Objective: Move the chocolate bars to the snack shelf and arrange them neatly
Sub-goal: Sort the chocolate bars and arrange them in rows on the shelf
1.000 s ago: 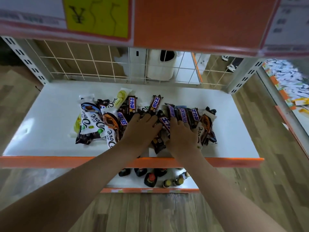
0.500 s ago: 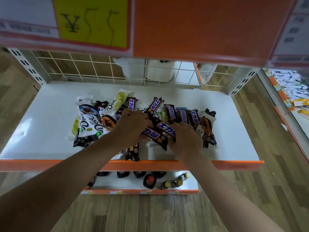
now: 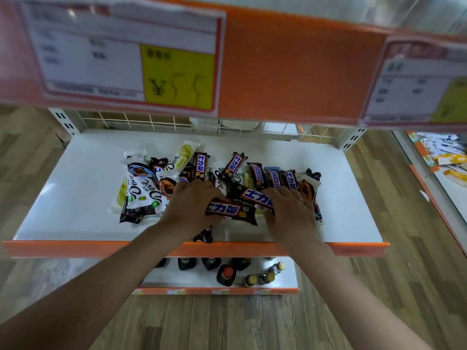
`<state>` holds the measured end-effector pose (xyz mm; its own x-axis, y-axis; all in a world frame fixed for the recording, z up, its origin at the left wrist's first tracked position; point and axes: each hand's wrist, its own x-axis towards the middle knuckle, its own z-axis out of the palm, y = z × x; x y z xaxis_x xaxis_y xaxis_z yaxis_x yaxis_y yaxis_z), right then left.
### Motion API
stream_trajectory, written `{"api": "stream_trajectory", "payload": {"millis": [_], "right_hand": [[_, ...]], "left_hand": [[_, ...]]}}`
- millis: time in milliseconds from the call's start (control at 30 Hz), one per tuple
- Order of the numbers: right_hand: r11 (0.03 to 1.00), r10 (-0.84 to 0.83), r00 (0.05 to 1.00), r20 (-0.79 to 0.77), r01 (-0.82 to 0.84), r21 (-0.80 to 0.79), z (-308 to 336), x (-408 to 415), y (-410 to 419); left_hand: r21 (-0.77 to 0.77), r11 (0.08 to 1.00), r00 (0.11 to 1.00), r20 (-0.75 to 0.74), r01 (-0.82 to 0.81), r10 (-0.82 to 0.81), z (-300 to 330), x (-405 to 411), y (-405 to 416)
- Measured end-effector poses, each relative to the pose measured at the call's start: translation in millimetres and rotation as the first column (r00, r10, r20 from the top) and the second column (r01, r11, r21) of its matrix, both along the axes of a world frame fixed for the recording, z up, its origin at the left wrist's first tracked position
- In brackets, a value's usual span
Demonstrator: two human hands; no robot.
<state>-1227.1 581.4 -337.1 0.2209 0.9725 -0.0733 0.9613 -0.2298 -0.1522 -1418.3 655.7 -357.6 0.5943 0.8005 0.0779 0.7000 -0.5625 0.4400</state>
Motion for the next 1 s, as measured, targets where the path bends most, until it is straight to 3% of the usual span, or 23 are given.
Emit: {"api": "stream_trajectory", "payload": {"millis": [233,433,600,1000], "right_hand": [[0.998,0.034,0.999,0.027,-0.035,0.043,37.6,-11.8,-33.2],[0.998,0.060,0.997,0.055,-0.061,0.016,81.8,-27.3,-64.6],[0.994,0.106,0.992,0.068,-0.108,0.030,120.6,-33.9,-88.5],[0.968,0.180,0.982,0.061,-0.188,0.169,225.5,-51.7,-134.2]], "left_hand": [[-0.003,1.000,0.998,0.060,-0.014,0.014,38.6,-13.2,-34.0],[-0.058,0.998,0.999,-0.054,0.004,-0.007,83.9,-26.5,-68.4],[-0.048,0.999,0.999,-0.038,0.008,-0.010,122.2,-44.9,-94.3],[0.112,0.990,0.996,0.038,0.081,-0.085,234.4,-80.0,-129.0]]}}
